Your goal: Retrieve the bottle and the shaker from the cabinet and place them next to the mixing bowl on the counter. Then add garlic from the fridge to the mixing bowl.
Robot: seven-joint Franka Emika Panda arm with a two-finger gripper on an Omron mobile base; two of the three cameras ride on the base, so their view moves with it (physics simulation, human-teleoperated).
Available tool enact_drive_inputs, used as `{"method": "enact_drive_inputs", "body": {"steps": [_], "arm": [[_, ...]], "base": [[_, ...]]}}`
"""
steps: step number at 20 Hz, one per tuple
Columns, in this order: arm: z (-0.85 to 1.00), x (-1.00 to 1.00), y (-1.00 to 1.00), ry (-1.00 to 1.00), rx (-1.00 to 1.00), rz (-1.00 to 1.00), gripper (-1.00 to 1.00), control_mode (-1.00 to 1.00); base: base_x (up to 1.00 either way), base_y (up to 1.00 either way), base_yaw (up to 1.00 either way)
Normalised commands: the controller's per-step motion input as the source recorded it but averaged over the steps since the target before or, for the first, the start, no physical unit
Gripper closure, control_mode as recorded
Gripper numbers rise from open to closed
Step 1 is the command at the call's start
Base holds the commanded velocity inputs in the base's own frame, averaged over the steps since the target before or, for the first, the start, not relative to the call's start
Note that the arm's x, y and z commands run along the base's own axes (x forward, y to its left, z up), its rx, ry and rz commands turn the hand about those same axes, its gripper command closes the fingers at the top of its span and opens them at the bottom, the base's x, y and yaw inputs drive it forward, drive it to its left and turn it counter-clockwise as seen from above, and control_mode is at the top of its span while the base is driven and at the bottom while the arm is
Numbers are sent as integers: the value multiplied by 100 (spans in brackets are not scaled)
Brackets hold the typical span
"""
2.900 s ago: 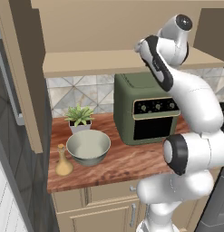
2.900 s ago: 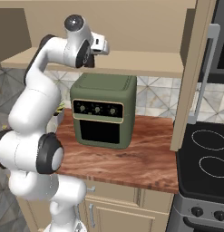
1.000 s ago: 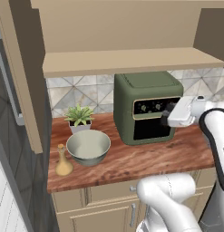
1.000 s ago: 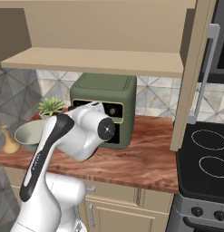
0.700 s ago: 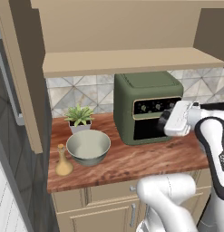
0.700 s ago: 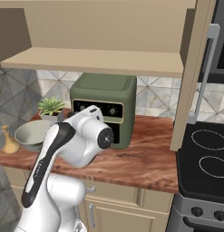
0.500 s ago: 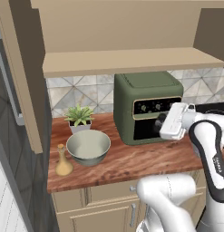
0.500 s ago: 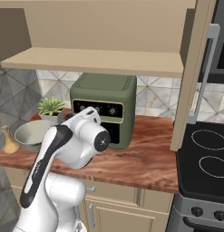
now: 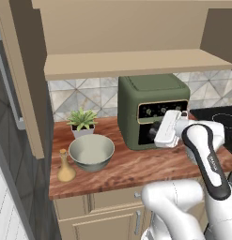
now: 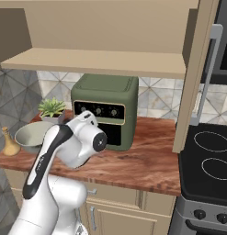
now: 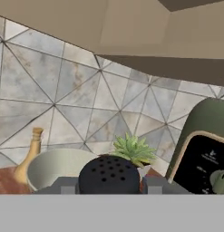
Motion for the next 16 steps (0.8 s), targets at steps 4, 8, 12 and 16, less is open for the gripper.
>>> {"method": "enact_drive_inputs", "body": {"steps": [4,8,12,16], "arm": [[-32,23,2,8,0,18,100,-100],[-39,30,17,8,0,17,100,-100],[-42,33,23,5,0,15,100,-100],[-46,24,21,10,0,11,100,-100]], "base": [[0,0,0],[0,0,0],[0,0,0],[0,0,0]]}}
